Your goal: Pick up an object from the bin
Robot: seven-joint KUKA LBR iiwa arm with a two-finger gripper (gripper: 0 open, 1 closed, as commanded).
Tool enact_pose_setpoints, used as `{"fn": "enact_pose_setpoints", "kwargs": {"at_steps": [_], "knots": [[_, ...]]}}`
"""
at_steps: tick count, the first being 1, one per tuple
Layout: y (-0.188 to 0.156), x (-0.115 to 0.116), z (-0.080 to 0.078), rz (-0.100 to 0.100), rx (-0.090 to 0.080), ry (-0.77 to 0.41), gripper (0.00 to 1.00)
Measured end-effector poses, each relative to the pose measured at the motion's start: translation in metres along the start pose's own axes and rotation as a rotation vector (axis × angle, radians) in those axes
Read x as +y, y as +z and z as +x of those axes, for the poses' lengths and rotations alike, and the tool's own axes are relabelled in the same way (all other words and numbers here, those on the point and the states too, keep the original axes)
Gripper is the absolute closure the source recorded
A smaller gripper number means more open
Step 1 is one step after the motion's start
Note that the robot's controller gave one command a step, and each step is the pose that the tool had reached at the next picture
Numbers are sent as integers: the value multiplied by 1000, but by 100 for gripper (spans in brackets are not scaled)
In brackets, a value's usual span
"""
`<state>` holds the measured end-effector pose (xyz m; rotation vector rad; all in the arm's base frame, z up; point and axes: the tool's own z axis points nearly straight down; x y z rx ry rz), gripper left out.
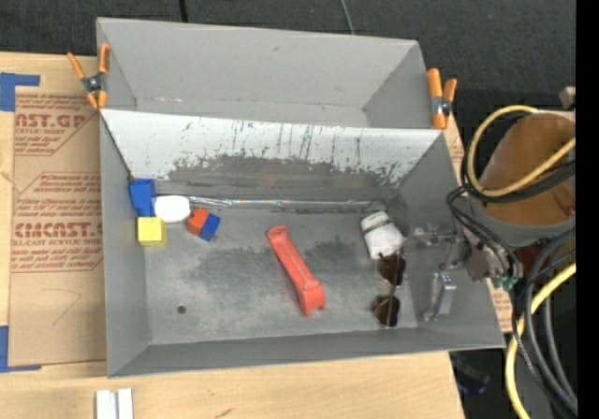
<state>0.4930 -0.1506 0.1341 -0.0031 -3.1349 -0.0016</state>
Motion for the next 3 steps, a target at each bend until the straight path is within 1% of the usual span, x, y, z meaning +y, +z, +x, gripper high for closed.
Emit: {"fn": "enact_pose_setpoints", "kwargs": {"at_steps": [1, 2, 3], "knots": [[-5, 1, -2, 1, -7, -2, 0], [1, 5, -2, 1, -4, -298, 0], [5, 13, 9, 2, -6, -575, 0]]}}
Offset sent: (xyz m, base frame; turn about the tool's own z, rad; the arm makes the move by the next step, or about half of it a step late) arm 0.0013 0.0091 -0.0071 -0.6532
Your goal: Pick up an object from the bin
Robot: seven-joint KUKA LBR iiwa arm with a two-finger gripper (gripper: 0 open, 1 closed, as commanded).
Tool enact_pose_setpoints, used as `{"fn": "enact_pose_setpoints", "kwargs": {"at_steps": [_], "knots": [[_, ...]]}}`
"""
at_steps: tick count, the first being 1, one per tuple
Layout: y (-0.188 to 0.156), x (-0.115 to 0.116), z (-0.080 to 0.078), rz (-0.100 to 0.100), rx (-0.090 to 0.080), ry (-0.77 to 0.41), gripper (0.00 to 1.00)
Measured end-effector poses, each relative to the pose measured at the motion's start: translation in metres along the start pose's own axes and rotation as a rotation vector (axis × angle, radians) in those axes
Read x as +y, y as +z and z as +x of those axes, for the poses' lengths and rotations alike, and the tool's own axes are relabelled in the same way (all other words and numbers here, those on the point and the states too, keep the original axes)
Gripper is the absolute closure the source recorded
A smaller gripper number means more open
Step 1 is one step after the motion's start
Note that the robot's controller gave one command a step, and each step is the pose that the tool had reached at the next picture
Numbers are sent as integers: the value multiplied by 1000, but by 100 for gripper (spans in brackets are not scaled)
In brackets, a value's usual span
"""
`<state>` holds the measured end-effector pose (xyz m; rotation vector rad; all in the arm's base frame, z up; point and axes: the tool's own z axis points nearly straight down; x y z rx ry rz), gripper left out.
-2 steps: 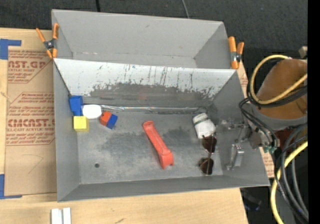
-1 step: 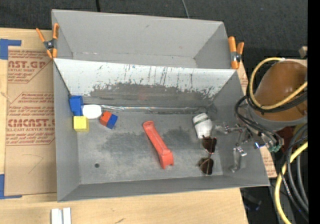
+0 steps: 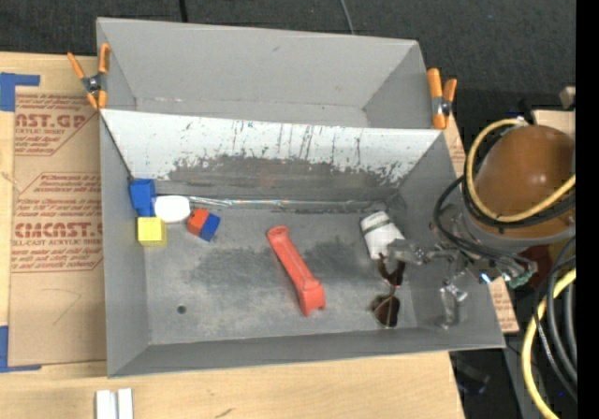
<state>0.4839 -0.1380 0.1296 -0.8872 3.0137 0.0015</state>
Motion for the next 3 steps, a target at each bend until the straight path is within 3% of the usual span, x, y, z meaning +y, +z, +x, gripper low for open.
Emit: {"fn": "enact_pose_setpoints", "kwargs": {"at_steps": [1, 2, 3], "knots": [[-19, -3, -5, -2, 0, -215, 0], [40, 2, -6, -2, -3, -358, 0], [60, 2, -6, -5, -8, -646, 100]]}}
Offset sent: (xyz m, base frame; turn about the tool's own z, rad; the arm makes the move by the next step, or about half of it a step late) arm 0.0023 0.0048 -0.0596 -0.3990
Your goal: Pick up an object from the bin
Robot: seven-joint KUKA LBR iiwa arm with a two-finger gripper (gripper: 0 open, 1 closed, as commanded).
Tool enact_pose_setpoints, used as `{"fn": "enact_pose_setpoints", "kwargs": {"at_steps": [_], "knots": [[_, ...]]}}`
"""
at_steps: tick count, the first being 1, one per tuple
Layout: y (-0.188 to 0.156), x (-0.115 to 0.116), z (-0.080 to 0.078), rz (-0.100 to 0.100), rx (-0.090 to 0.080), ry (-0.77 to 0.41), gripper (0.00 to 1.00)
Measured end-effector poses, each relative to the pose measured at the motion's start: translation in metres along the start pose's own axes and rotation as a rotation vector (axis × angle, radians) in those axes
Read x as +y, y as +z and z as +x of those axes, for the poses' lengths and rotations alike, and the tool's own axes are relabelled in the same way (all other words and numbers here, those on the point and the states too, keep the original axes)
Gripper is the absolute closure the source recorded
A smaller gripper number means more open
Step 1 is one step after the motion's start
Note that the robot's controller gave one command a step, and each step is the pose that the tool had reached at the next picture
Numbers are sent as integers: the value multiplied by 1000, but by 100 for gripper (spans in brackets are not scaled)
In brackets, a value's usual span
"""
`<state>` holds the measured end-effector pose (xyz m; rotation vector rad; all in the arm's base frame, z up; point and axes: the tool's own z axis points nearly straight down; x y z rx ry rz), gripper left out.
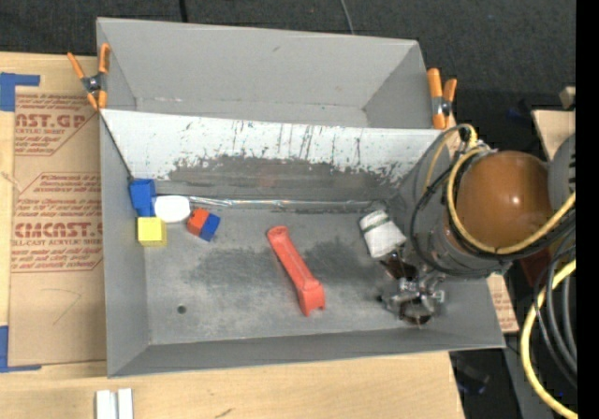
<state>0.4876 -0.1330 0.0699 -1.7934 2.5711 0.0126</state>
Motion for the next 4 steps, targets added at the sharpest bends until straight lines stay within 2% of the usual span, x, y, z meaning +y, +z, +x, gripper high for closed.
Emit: {"fn": "enact_pose_setpoints", "kwargs": {"at_steps": [2, 3, 4], "knots": [[-5, 2, 0, -6, 1, -1, 100], [-25, 2, 1, -8, 2, 0, 100], [-39, 0, 1, 0, 3, 1, 100]]}}
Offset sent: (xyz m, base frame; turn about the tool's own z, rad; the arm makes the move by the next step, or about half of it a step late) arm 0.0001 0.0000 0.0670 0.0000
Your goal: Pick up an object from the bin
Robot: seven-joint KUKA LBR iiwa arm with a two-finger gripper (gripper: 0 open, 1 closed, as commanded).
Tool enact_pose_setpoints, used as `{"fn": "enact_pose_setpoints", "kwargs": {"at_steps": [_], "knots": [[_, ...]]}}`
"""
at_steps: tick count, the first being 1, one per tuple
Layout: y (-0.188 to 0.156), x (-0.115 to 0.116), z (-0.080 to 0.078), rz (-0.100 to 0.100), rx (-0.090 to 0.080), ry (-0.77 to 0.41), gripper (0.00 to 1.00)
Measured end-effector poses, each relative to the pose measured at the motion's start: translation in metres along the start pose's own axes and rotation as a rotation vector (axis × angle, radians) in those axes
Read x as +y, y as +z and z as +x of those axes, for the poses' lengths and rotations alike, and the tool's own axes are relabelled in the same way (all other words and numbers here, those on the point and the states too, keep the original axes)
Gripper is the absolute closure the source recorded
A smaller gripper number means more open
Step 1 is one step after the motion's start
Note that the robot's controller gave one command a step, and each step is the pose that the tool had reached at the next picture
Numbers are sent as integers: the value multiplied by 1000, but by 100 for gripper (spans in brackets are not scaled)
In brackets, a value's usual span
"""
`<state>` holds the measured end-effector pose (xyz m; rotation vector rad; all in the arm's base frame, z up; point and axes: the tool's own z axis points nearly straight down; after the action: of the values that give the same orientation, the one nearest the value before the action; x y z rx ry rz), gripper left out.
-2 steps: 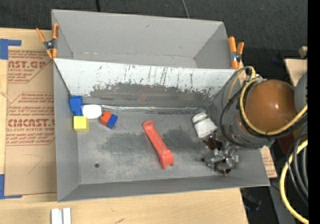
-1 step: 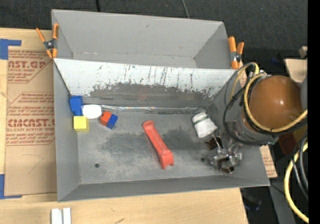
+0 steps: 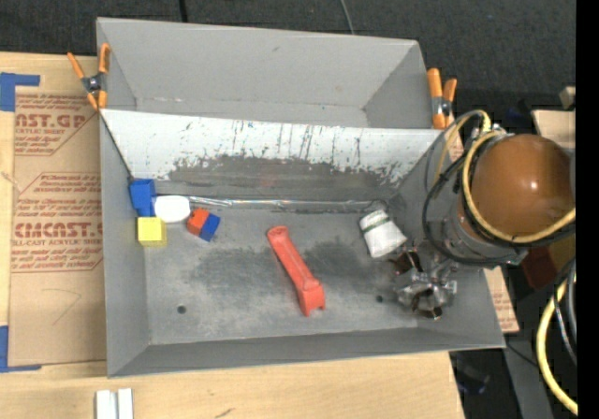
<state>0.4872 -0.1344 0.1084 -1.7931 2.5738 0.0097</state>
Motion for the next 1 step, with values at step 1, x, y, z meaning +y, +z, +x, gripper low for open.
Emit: {"fn": "enact_pose_setpoints", "kwargs": {"at_steps": [1], "knots": [[-5, 0, 0, 1, 0, 1, 100]]}}
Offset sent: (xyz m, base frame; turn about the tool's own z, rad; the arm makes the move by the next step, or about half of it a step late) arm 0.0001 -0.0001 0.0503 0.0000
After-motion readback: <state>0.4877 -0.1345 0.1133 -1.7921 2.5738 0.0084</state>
